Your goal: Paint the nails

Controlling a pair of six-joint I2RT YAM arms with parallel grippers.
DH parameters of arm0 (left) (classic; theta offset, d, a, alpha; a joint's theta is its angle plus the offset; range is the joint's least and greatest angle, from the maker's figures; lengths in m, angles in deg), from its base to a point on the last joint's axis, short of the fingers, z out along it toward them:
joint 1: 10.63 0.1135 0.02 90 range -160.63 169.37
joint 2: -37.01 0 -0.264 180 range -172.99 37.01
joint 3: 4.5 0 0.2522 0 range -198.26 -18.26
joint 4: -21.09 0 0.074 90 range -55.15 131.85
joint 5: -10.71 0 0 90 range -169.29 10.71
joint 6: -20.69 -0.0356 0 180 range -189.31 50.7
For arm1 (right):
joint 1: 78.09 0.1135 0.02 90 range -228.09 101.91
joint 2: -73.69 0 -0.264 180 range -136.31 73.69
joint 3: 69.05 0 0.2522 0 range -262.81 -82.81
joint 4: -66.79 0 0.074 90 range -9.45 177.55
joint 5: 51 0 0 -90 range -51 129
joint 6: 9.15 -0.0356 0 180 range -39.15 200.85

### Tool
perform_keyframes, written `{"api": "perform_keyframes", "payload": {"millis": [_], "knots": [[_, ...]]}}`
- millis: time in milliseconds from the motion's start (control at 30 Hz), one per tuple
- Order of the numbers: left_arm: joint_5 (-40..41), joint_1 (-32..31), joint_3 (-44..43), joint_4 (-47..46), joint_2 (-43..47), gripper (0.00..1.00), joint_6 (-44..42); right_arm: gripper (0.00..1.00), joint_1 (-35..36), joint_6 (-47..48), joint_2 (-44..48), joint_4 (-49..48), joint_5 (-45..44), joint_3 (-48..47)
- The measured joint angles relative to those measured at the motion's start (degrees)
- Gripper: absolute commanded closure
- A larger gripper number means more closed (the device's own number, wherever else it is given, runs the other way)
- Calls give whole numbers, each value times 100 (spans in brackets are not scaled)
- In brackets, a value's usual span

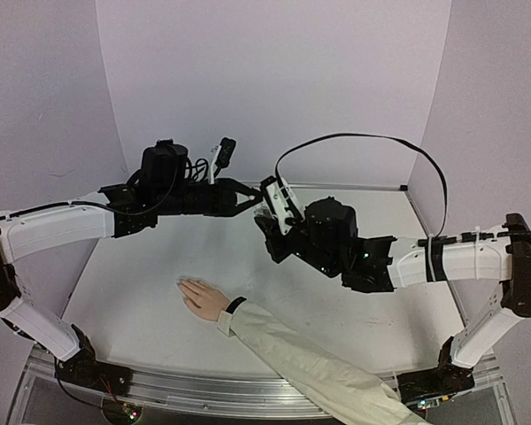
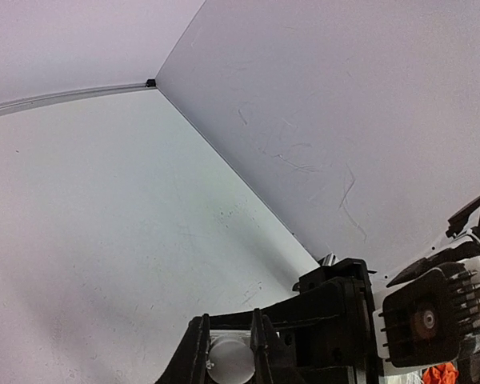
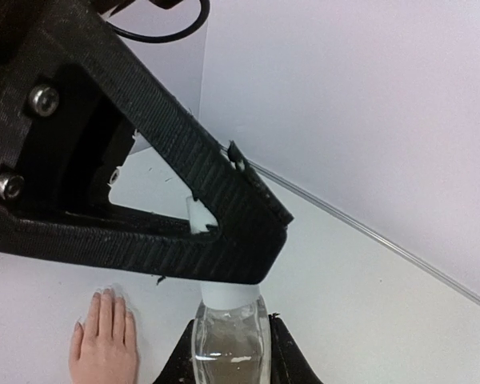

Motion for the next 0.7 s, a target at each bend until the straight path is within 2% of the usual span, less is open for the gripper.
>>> {"api": "perform_keyframes", "payload": {"millis": [67, 167, 267, 333, 433, 533, 700], "knots": [[31, -4, 0, 2, -2, 92, 9, 100, -4, 131, -4, -13, 11, 0], [33, 2, -2, 22, 2, 68, -2, 100, -114, 188, -4, -39, 354, 0], [-61, -2, 0, 212, 33, 44, -70, 100, -417, 149, 0, -74, 1226, 2], [-162, -11, 0, 282, 87, 35, -144, 100, -739, 46, 20, -83, 2140, 42], [-352, -31, 9, 396, 223, 30, -240, 100, -1250, -267, 68, -133, 3681, 92], [-505, -37, 37, 413, 402, 30, -345, 100, -1720, -761, 98, -306, 5178, 109], [-732, -39, 37, 389, 632, 35, -463, 100, -1932, -1532, 98, -743, 6776, 109]]}}
